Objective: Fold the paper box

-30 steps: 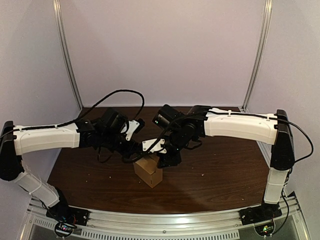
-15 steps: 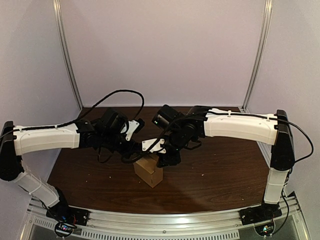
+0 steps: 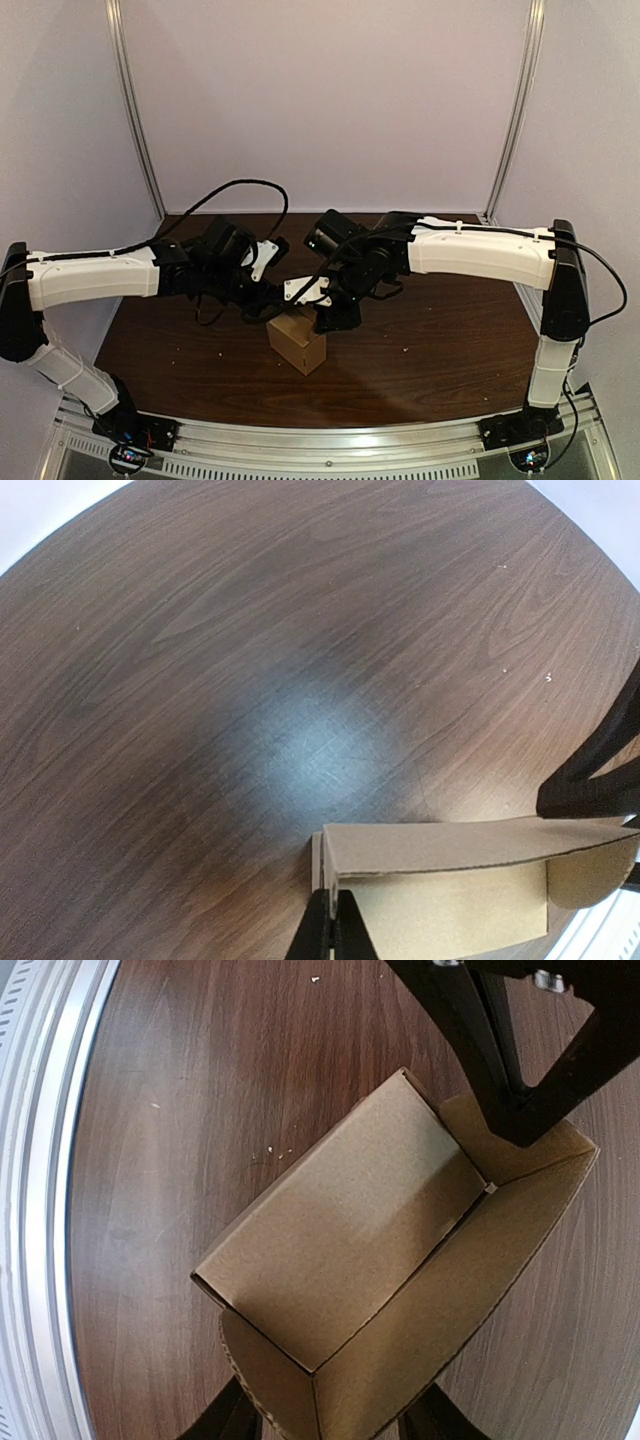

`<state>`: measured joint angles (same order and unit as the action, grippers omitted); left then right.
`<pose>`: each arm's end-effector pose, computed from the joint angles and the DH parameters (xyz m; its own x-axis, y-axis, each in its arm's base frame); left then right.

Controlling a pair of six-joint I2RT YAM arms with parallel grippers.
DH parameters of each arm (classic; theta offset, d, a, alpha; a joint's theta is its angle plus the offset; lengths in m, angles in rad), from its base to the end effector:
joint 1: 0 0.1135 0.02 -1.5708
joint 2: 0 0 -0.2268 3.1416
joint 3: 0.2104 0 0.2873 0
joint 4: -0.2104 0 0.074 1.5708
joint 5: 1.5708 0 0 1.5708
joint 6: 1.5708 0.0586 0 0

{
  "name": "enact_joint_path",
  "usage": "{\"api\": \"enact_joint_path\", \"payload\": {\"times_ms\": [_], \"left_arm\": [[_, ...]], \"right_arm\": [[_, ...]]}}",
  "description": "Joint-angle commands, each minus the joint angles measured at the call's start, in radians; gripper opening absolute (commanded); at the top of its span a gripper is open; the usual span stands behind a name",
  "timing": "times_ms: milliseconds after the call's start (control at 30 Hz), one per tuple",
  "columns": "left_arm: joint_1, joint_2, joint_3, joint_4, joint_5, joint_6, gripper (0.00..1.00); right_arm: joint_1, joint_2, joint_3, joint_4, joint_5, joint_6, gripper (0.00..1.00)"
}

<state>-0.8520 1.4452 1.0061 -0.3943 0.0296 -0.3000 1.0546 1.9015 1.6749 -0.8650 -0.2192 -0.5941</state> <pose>0.2361 -0.2725 0.1752 -0.6918 0.3421 -0.6359 0.5872 0.7791 -0.2196 0.2068 0.3902 0.2069 0.1399 -0.8604 -0.4901 -0.9896 -0.1050 -0.0982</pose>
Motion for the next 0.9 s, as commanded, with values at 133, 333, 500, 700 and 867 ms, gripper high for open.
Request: {"api": "enact_joint_path", "payload": {"times_ms": [133,333,500,700,867], "left_arm": [[-0.007,-0.002,0.006,-0.039,-0.002,0.012,0.0],[-0.006,-0.009,-0.011,-0.024,-0.002,0.006,0.0],[-0.006,-0.021,-0.029,-0.006,-0.008,0.003,0.0],[-0.007,-0.029,-0.06,0.017,-0.005,-0.001,0.0],[-0.007,-0.039,-0.078,0.035,-0.002,-0.005,0.0]], "right_arm": [[0.005,-0.027,0.008,-0.006,0.014,0.002,0.46],[0.014,-0.018,0.012,-0.018,0.029,-0.007,0.47],[0.026,-0.011,0.021,-0.023,0.056,0.002,0.47],[0.042,0.0,0.029,-0.027,0.097,0.022,0.46],[0.044,0.009,0.038,-0.028,0.11,0.039,0.45]]}}
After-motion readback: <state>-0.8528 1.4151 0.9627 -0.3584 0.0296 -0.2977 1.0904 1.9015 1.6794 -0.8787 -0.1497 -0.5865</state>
